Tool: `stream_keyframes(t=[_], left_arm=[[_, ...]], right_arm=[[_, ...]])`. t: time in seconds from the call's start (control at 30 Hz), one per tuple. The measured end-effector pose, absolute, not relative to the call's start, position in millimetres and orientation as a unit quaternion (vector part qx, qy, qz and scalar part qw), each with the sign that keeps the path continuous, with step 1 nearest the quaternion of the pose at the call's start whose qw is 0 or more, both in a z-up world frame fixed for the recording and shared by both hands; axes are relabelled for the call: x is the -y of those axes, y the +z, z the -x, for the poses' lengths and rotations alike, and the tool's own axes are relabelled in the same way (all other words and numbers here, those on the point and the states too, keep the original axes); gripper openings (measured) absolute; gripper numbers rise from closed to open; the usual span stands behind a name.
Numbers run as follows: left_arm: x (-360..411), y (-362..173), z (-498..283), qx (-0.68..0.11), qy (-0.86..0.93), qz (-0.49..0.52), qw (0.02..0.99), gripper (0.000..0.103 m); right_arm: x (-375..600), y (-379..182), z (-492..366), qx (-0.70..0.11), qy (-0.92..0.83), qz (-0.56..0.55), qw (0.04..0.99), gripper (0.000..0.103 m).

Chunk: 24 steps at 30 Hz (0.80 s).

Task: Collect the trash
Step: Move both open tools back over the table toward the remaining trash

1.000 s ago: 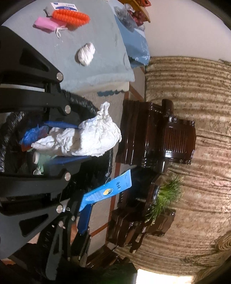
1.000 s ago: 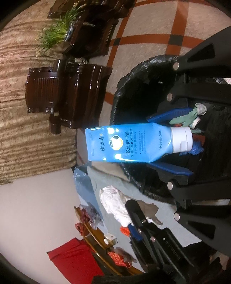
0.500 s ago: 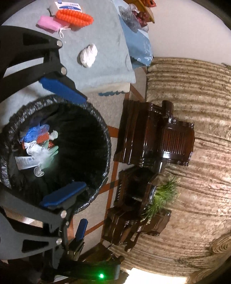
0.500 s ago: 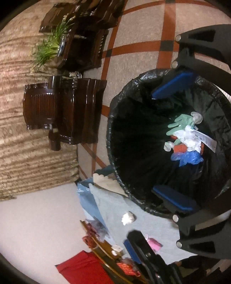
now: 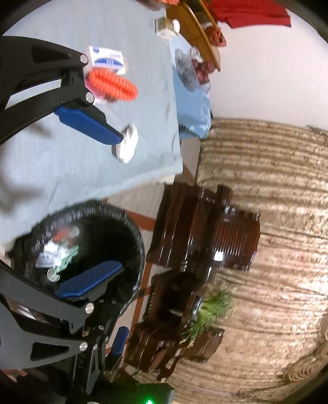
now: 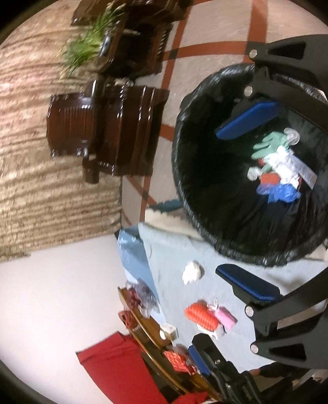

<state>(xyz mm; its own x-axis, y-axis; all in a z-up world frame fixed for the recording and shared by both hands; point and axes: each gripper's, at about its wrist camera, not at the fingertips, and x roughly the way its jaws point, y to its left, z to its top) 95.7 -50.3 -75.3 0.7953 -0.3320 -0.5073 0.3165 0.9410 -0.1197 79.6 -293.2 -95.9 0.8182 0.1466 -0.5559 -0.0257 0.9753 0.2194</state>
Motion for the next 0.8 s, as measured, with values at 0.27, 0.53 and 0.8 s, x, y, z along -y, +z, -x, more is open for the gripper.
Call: stream_keyframes(t=[0.27,0.53,0.8], left_arm=[[-7,-71,-90,-0.264,-0.107,0.027,0.958,0.091],[-53,-74,-94,-0.265,-0.049,0.034,0.962,0.091],[-88,-87,-118,-0.27,-0.003,0.037,0.962,0.091]], right_arm=[[246,-89,-99,-0.295,0.089,-0.079,0.948,0.097],[198,-90,-129,-0.291,0.124,-0.059,0.947,0.097],[147,-103,-173,-0.289,0.143,-0.042,0.946,0.097]])
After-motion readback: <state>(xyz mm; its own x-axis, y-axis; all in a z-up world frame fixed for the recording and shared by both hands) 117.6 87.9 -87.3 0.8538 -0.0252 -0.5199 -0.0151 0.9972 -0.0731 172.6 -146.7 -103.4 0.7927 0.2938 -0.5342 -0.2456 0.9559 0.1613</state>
